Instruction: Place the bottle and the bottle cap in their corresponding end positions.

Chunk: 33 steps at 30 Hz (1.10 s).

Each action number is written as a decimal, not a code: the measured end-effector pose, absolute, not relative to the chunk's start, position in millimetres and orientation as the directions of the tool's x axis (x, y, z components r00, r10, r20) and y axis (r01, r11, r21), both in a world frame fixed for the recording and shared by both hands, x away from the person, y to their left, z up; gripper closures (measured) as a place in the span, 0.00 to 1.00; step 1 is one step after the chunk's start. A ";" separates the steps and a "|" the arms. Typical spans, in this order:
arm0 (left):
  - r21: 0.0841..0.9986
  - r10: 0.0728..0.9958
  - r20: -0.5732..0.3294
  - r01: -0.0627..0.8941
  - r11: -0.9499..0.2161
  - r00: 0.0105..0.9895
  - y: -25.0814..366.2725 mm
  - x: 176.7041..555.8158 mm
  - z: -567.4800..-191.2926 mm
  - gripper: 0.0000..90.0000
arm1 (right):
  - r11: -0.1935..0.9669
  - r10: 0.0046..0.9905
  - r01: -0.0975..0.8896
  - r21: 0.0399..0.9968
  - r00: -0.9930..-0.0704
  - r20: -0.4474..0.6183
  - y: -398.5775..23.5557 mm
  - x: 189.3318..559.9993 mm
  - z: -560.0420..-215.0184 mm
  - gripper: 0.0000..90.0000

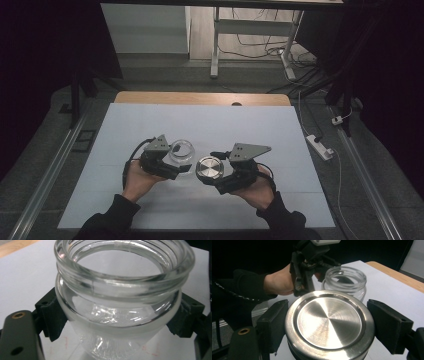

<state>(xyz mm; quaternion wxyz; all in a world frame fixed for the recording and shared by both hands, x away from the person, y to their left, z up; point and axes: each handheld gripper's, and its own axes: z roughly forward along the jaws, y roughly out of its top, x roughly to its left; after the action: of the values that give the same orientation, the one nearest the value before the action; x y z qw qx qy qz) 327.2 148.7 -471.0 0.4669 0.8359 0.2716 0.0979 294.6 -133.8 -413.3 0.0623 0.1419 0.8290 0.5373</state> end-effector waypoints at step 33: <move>0.861 0.591 -0.061 0.342 -0.377 0.805 127.4 380.5 -460.2 0.18 | 0.425 0.316 0.189 0.885 -0.948 0.050 -135.1 286.4 -454.8 0.22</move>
<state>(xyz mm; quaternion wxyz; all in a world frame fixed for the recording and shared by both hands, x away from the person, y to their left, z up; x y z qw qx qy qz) 380.5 127.4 -460.2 0.4802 0.8195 0.2845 0.1295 286.4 -135.1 -454.8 0.0616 0.1497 0.8419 0.5148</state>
